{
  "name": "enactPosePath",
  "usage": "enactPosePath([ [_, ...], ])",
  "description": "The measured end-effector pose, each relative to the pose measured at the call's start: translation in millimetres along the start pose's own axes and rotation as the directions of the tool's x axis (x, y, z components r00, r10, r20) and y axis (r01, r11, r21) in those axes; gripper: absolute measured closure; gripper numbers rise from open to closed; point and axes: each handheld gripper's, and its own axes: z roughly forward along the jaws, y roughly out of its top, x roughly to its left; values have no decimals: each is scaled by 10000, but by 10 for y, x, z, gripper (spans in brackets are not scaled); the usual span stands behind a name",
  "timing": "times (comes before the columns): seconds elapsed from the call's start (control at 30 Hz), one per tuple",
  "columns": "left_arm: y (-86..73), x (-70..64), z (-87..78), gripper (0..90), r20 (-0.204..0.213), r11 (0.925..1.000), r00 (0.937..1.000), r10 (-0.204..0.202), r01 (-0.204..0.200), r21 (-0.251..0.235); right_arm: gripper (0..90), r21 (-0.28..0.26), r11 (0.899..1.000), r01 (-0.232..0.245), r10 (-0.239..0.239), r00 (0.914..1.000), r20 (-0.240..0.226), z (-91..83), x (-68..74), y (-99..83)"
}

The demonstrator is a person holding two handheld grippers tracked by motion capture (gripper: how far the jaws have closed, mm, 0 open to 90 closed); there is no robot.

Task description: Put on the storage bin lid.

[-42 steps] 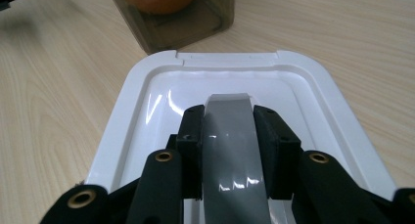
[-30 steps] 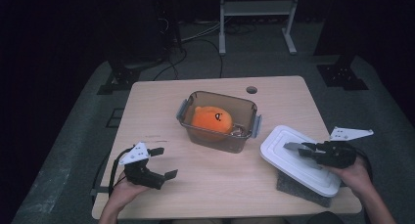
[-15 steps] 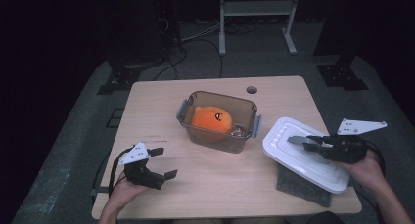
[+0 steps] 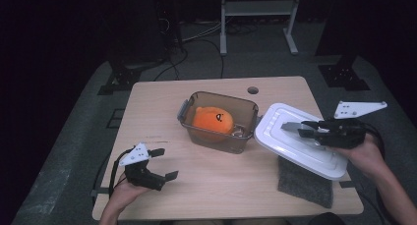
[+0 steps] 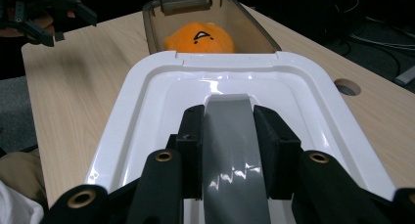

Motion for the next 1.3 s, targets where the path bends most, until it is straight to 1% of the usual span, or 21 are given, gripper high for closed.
enactPosePath([
  [0.1, -1, 1, -3, 23, -7, 10000, 10000, -16, 16, -25, 653, 6, 10000, 66, -66, 9999, -134, 69, 9, 90],
  [0.23, -3, -2, 0, 22, -6, 10000, 10000, -19, 19, 18, 653, -43, 9995, 321, -323, 9991, -274, 198, 19, 221],
  [0.4, 2, -3, 7, 23, 11, 10000, 10000, 20, -20, 30, 653, 0, 9993, 361, -360, 9980, -520, 344, 41, 349],
  [0.53, 5, -1, 3, 23, 14, 10000, 10000, 14, -14, 28, 653, -28, 9990, 450, -451, 9966, -694, 467, 50, 463],
  [0.57, 4, 0, 3, 23, 6, 10000, 10000, 14, -14, 25, 653, -30, 9985, 550, -551, 9956, -757, 511, 57, 499],
  [0.73, 2, 6, -1, 23, -7, 10000, 10000, -28, 28, -34, 653, 35, 9971, 761, -754, 9922, -989, 671, 93, 648],
  [0.93, 11, 4, -11, 23, 23, 10000, 10000, 28, -28, -51, 653, -66, 9952, 972, -973, 9888, -1132, 801, 124, 784],
  [1.23, 15, 1, 9, 22, 84, 10000, 10000, 37, -36, -88, 653, -252, 9938, 1080, -1104, 9844, -1367, 965, 138, 970],
  [1.3, 15, 0, 9, 23, 85, 10000, 10000, 38, -37, -76, 653, -223, 9935, 1114, -1134, 9838, -1389, 1006, 147, 1003],
])
